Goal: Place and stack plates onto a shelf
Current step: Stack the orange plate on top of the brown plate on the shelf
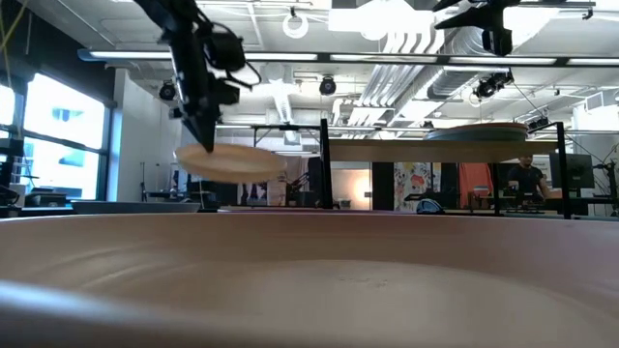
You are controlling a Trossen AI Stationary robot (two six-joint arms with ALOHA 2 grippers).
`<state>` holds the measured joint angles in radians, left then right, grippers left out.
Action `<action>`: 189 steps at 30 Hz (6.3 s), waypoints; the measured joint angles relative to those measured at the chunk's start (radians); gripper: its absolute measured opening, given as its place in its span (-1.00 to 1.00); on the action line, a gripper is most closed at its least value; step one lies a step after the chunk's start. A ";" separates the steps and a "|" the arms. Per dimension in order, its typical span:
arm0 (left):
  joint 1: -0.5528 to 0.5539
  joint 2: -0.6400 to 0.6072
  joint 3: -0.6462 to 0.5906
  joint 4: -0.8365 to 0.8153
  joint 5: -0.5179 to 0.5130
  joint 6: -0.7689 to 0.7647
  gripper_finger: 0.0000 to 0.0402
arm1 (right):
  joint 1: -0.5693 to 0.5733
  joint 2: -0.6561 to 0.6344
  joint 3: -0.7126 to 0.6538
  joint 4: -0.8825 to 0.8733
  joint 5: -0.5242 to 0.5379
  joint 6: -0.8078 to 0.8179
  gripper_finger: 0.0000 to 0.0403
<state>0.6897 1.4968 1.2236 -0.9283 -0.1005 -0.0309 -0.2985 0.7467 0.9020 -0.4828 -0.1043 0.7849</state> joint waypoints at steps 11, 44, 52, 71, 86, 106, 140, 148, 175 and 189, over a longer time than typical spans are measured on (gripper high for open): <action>-0.120 -0.240 0.000 -0.120 0.003 0.077 -1.00 | 0.000 0.058 0.000 0.047 0.026 0.000 -0.38; -0.369 -0.188 0.261 -0.337 -0.028 -0.072 -1.00 | 0.158 0.470 0.000 0.801 0.019 0.018 -0.27; -0.368 -0.090 0.376 -0.420 -0.050 -0.019 -0.99 | 0.158 0.506 0.151 0.726 0.028 -0.114 -0.27; -0.363 0.007 0.396 -0.433 -0.071 -0.018 -0.98 | 0.159 0.847 0.649 0.040 0.218 -0.207 -0.27; -0.363 0.006 0.396 -0.397 -0.071 -0.028 -0.98 | 0.172 0.949 0.657 0.005 0.198 -0.156 -0.27; -0.363 0.006 0.396 -0.308 -0.071 -0.054 -0.98 | 0.175 0.951 0.656 -0.079 0.214 -0.121 -0.39; -0.363 0.006 0.402 -0.275 -0.002 -0.054 -0.57 | 0.175 0.949 0.655 -0.184 0.251 0.000 -1.00; -0.364 0.005 0.489 -0.277 0.061 -0.045 -0.54 | 0.171 0.930 0.655 -0.273 0.255 -0.002 -1.00; -0.363 -0.023 0.507 -0.316 0.089 0.009 -0.56 | 0.003 0.455 0.655 -0.948 0.552 0.107 -1.00; -0.363 -0.023 0.507 -0.315 0.088 0.035 -0.56 | -0.107 0.270 0.653 -1.043 0.614 0.105 -1.00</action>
<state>0.3271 1.4742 1.7302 -1.2432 -0.0121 0.0038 -0.4058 1.0163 1.5550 -1.5258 0.5093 0.8902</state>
